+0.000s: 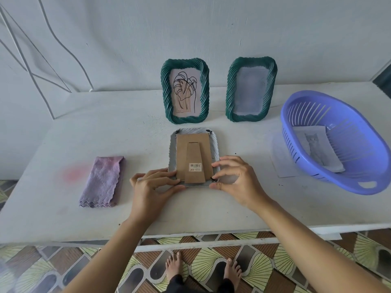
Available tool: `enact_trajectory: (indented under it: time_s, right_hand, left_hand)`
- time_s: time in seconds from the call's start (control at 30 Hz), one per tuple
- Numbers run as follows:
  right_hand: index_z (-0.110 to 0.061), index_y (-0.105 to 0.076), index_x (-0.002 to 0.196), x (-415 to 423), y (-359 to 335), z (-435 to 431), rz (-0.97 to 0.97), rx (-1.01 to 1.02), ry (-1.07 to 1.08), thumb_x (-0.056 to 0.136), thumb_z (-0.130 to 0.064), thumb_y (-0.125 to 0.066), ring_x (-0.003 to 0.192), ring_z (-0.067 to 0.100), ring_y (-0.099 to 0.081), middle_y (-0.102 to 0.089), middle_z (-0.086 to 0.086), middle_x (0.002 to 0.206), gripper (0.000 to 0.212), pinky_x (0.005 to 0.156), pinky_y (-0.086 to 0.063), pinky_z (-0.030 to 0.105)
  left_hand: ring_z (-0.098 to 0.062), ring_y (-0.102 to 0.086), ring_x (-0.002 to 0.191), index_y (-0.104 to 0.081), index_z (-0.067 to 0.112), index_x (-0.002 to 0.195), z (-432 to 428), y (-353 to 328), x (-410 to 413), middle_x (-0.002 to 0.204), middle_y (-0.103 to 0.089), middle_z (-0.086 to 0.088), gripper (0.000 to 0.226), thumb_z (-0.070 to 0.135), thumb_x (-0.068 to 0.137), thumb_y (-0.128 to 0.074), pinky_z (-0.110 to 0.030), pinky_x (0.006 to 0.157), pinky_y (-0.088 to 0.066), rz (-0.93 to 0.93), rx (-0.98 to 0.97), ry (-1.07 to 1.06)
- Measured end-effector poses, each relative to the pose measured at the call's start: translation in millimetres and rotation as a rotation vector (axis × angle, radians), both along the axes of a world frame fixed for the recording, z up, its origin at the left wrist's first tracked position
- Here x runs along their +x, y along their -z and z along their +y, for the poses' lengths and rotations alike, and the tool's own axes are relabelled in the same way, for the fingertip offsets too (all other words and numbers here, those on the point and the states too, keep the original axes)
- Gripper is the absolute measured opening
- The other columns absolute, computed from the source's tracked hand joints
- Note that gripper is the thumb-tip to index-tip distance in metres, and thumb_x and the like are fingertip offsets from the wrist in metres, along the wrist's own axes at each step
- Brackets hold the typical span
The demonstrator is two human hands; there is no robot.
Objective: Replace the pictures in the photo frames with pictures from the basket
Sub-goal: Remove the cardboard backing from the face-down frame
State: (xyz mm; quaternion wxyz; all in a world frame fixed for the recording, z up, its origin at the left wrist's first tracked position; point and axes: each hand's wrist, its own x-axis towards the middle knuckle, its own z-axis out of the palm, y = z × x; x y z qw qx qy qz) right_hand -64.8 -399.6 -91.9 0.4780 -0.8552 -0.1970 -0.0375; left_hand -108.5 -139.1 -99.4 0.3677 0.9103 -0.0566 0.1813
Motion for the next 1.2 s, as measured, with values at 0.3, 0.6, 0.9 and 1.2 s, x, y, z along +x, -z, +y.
enact_trajectory:
  time_s: [0.3,0.6,0.9,1.2]
  right_hand:
    - [-0.02,-0.077,0.079,2.0,0.8,-0.1,0.078,0.004,-0.029,0.069,-0.022,-0.089,0.119,0.007,-0.053,-0.066,-0.011,0.114,0.015,0.101,-0.038,0.02]
    - [-0.025,-0.075,0.075,-0.2,-2.3,0.7,0.069,-0.033,-0.042,0.071,-0.028,-0.087,0.116,0.009,-0.054,-0.062,-0.014,0.116,0.012,0.103,-0.041,0.04]
    - [-0.026,-0.079,0.077,0.6,-7.6,-1.0,0.128,-0.069,-0.027,0.069,-0.029,-0.088,0.115,0.001,-0.052,-0.063,-0.02,0.115,0.012,0.096,-0.034,0.008]
    - [-0.033,-0.072,0.081,18.6,-21.5,13.0,0.087,-0.149,0.128,0.08,-0.053,-0.067,0.101,0.006,-0.054,-0.068,-0.017,0.087,0.02,0.092,-0.046,0.037]
  left_hand:
    - [0.004,-0.061,0.108,-0.076,0.038,0.08,0.0,-1.8,0.0,0.101,-0.071,0.026,0.028,0.064,0.073,-0.069,-0.047,0.094,-0.03,0.015,0.028,0.019]
    - [0.003,-0.061,0.107,-0.078,0.037,0.077,2.0,-3.6,3.0,0.099,-0.072,0.025,0.029,0.065,0.071,-0.07,-0.049,0.093,-0.031,0.049,0.014,0.023]
    - [0.002,-0.063,0.106,-0.079,0.038,0.075,3.7,-4.5,3.8,0.099,-0.074,0.022,0.03,0.065,0.072,-0.068,-0.052,0.092,-0.032,0.02,0.06,0.022]
    - [0.013,-0.053,0.099,-0.07,0.046,0.087,3.8,-40.2,16.0,0.092,-0.067,0.035,0.036,0.074,0.073,-0.053,-0.038,0.09,-0.027,0.208,0.14,0.021]
